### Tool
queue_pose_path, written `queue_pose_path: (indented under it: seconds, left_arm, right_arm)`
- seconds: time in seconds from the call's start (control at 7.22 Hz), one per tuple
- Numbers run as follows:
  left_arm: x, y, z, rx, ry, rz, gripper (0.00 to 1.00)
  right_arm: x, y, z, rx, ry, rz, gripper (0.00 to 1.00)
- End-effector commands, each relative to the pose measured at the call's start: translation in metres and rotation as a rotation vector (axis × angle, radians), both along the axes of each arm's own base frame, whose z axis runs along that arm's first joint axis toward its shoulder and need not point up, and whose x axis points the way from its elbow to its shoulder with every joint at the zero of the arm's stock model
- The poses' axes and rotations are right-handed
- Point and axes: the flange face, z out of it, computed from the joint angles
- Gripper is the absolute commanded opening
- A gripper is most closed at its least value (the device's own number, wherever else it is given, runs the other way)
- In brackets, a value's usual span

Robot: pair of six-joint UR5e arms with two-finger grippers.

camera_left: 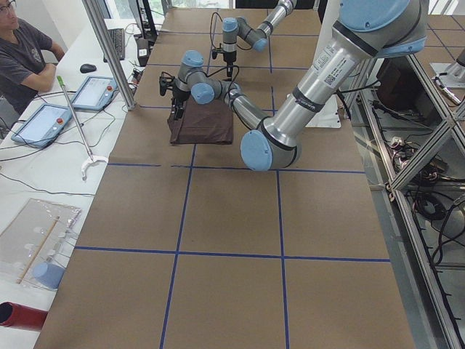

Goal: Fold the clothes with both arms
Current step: 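Grasp the folded shirt's edge with the right gripper and drag it toward the robot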

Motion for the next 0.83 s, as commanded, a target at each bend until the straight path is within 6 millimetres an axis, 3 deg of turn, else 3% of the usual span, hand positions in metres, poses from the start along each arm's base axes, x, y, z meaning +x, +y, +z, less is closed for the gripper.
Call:
queue_pose_path:
  seconds: [0.0,0.14,0.28,0.42,0.69]
  left_arm:
    - [0.0,0.0,-0.002,0.001,0.001,0.0,1.0]
    - [-0.002,0.002,-0.007,0.008,0.007,-0.002,1.0]
    - [-0.004,0.005,-0.011,0.013,0.016,-0.002,1.0]
    - [-0.006,0.012,-0.014,0.011,0.032,-0.007,1.0]
    - [-0.006,0.014,-0.016,0.012,0.036,-0.007,1.0]
  right_arm:
    - [0.03,0.046,0.007,-0.003,-0.017,-0.034,0.0]
    - [0.045,0.108,0.008,-0.026,-0.024,-0.09,0.0]
    - [0.044,0.165,0.002,-0.096,-0.03,-0.13,0.0]
    - [0.042,0.209,-0.005,-0.125,-0.035,-0.192,0.0]
    - [0.06,0.286,-0.012,-0.196,-0.017,-0.291,0.0]
